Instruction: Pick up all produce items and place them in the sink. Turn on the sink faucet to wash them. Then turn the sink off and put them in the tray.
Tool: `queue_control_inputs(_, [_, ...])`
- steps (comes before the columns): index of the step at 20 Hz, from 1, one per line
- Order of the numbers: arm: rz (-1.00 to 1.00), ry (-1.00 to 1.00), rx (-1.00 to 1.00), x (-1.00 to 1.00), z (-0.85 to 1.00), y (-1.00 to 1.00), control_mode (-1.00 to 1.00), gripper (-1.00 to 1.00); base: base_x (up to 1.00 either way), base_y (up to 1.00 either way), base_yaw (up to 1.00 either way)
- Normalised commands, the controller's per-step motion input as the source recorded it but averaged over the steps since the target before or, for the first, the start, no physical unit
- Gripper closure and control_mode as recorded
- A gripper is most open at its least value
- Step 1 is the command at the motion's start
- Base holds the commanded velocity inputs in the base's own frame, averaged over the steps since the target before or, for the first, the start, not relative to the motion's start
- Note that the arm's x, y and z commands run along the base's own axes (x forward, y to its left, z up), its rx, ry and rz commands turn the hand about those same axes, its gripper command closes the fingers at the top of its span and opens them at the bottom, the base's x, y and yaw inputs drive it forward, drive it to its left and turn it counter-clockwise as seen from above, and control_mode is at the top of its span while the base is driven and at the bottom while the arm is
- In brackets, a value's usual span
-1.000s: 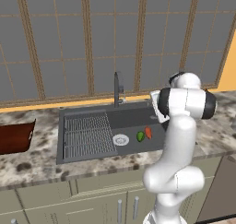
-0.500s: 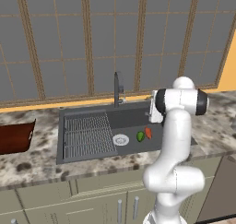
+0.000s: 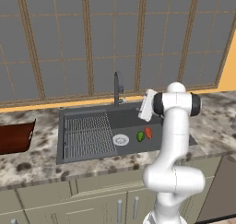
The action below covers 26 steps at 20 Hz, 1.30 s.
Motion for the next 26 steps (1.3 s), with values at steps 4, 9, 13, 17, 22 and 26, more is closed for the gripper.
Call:
queue_control_inputs(4, [-0.02, 0.19, 0.0, 0.43, 0.0, 0.13, -1.0, -1.0, 0.0, 0.0, 0.0])
queue_control_inputs(9, [0.0, 0.21, -0.02, 0.53, -0.07, 0.14, -1.0, -1.0, 0.0, 0.0, 0.0])
queue_control_inputs(13, [-0.1, 0.3, -0.12, 0.38, -0.26, 0.1, -1.0, -1.0, 0.0, 0.0, 0.0])
queue_control_inputs(17, [-0.26, 0.32, -0.21, 0.39, -0.19, 0.06, -1.0, -1.0, 0.0, 0.0, 0.0])
queue_control_inputs(22, [-0.33, 0.26, -0.21, 0.37, 0.0, 0.02, -1.0, -1.0, 0.0, 0.0, 0.0])
queue_control_inputs(26, [-0.09, 0.12, -0.05, 0.31, -0.28, 0.01, -1.0, -1.0, 0.0, 0.0, 0.0])
